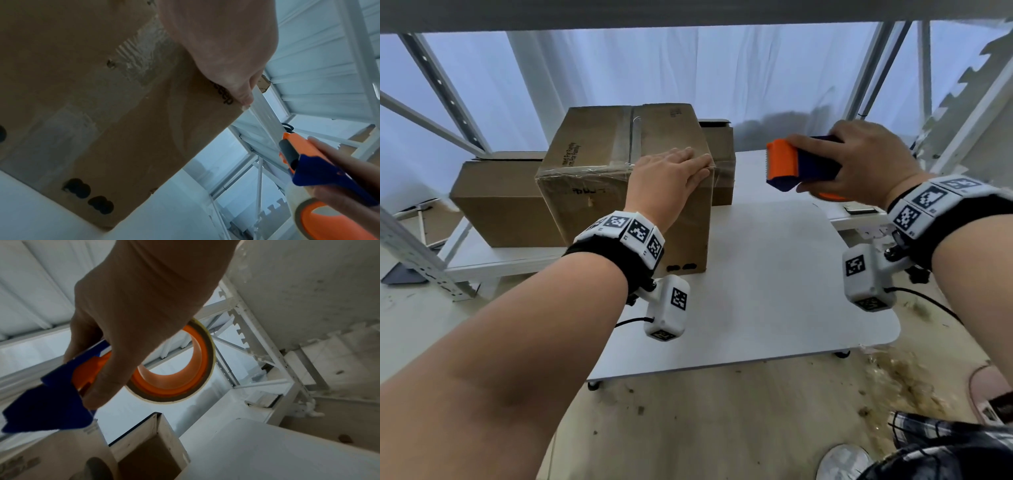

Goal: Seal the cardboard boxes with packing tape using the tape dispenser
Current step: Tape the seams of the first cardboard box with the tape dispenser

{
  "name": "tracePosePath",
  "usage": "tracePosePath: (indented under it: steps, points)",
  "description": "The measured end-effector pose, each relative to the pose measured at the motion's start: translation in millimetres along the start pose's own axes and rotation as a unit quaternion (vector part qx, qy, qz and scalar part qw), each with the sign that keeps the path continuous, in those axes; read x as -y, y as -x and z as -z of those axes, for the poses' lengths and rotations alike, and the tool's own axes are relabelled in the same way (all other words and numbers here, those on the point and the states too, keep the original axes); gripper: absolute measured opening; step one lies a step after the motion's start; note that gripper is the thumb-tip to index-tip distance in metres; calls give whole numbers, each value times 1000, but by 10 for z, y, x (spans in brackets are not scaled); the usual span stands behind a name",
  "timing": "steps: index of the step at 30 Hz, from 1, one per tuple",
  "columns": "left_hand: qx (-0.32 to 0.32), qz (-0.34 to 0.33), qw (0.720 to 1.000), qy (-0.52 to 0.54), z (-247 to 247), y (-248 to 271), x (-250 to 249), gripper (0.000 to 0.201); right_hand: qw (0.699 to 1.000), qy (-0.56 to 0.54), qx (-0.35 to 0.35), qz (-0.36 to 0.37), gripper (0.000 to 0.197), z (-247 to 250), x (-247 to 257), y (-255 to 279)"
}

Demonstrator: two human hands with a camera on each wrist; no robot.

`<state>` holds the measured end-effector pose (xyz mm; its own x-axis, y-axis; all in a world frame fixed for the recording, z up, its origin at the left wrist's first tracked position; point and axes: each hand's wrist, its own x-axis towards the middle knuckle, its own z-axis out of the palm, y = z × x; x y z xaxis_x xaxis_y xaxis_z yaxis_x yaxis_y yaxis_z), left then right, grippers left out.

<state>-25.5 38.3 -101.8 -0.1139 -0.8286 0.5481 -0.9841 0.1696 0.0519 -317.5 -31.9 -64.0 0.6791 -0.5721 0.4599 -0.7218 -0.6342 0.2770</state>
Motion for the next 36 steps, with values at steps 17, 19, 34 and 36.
tracePosePath:
  steps: [17, 19, 34, 36]
  points:
    - [14, 31, 999, 11, 1, 49, -58, 38, 946, 69, 297, -112, 48, -146, 720, -225]
    - [22, 38, 999, 10, 7, 55, -67, 38, 947, 38, 293, -123, 48, -180, 727, -237]
    - [-24, 36, 999, 22, -81, 91, -49, 36, 740, -461, 286, -398, 12, -513, 578, 413]
    - [-27, 35, 999, 24, -85, 90, -47, 36, 712, -485, 289, -417, 9, -587, 558, 415]
